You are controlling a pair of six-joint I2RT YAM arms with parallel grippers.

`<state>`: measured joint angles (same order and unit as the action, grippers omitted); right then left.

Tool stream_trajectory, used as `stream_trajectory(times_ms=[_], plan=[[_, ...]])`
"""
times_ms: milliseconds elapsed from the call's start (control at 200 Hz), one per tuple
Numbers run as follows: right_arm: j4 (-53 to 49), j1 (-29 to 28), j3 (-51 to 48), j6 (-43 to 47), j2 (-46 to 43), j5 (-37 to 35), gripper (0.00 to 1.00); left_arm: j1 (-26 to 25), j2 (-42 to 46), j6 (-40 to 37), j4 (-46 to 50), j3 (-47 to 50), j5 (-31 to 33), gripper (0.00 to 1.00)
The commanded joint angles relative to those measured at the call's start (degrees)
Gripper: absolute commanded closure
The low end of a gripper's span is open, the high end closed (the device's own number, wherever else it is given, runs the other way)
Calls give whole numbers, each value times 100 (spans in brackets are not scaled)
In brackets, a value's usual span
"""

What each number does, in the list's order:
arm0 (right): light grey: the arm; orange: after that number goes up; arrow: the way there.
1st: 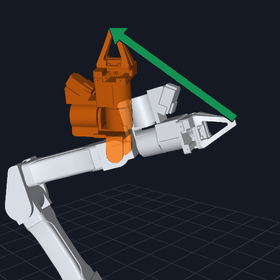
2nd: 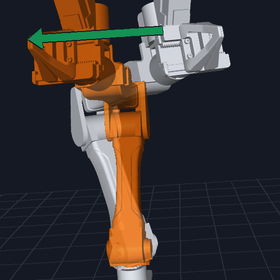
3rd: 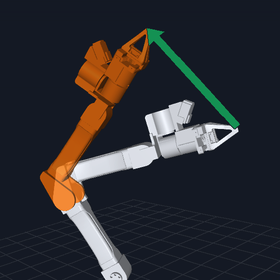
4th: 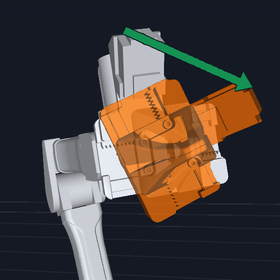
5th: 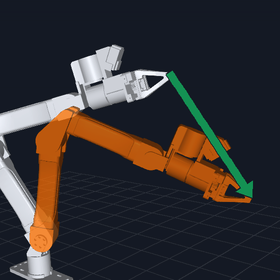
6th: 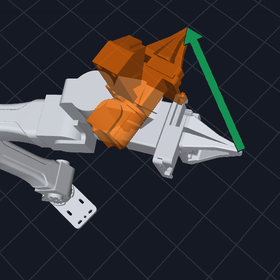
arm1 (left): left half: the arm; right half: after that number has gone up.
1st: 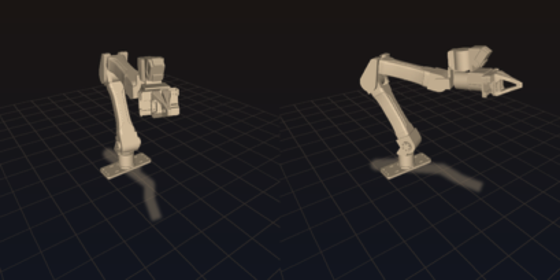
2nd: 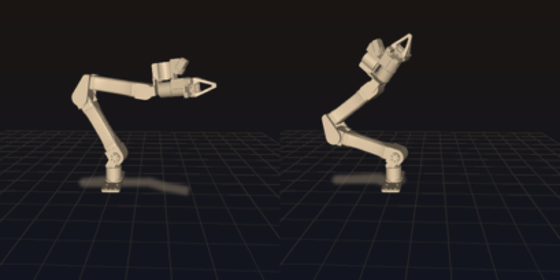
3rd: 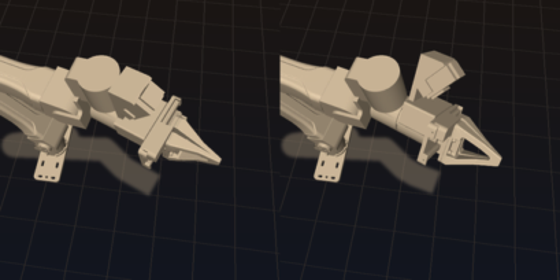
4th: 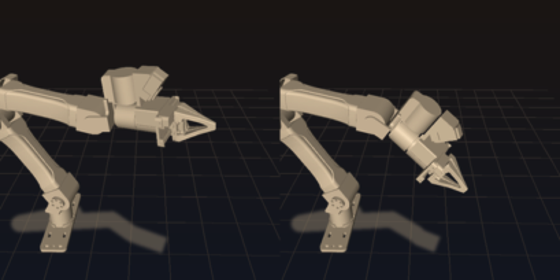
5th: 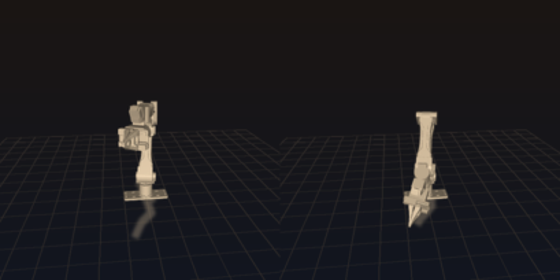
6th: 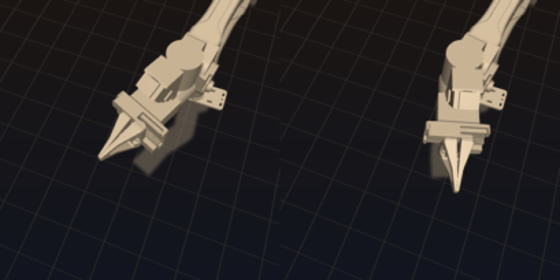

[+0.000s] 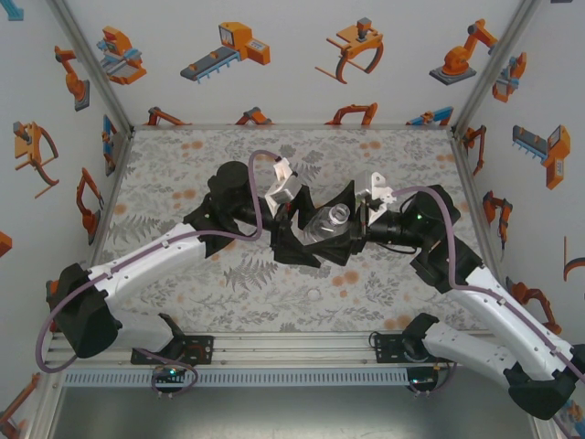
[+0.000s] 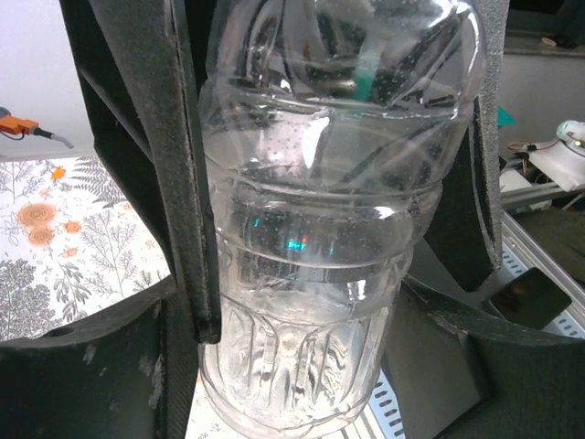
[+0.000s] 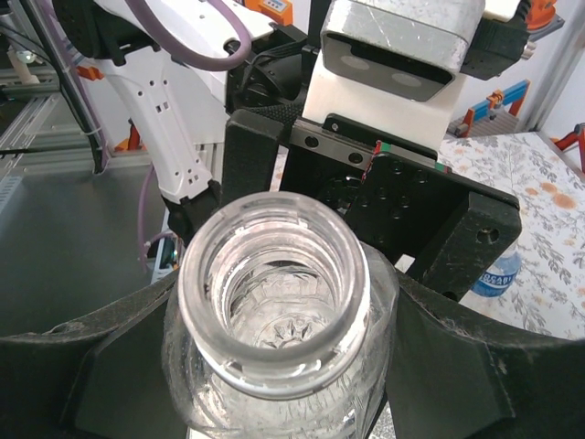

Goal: Screw on the bottle caps

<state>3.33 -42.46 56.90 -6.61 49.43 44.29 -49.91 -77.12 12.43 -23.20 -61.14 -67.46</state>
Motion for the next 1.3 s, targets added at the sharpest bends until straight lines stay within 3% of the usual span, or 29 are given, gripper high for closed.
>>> stream_trajectory(times_ms=[0,245,411,596,751,851,981,1081,1192,1297], plan=[[326,27,-57,-24,-38,75,61,-48,-48,136,-290,-170,-101,39],[268,27,-85,-20,-73,-42,61,-54,-93,98,-213,-231,-118,52],[-189,27,-41,-29,-184,-806,32,-21,55,-640,808,-275,160,61],[-490,27,27,38,-355,-1359,21,141,392,-1719,2453,-341,1193,68],[-677,27,33,-51,-332,-1705,21,336,691,-2170,3400,-332,2353,75],[-875,27,44,-189,-231,-1954,23,588,952,-2309,3796,-342,2773,78],[-1067,28,-20,-698,11,-2381,29,1106,1266,-2215,4045,-358,3051,88],[-1141,16,-123,-1136,287,-2342,36,1779,1369,-1927,4115,-424,2675,100],[-1195,-143,-427,-1574,417,-2810,39,2247,1413,-2086,4498,-530,2592,100],[-1480,-420,-663,-1863,535,-3509,40,2386,1419,-2473,4981,-627,3171,100]])
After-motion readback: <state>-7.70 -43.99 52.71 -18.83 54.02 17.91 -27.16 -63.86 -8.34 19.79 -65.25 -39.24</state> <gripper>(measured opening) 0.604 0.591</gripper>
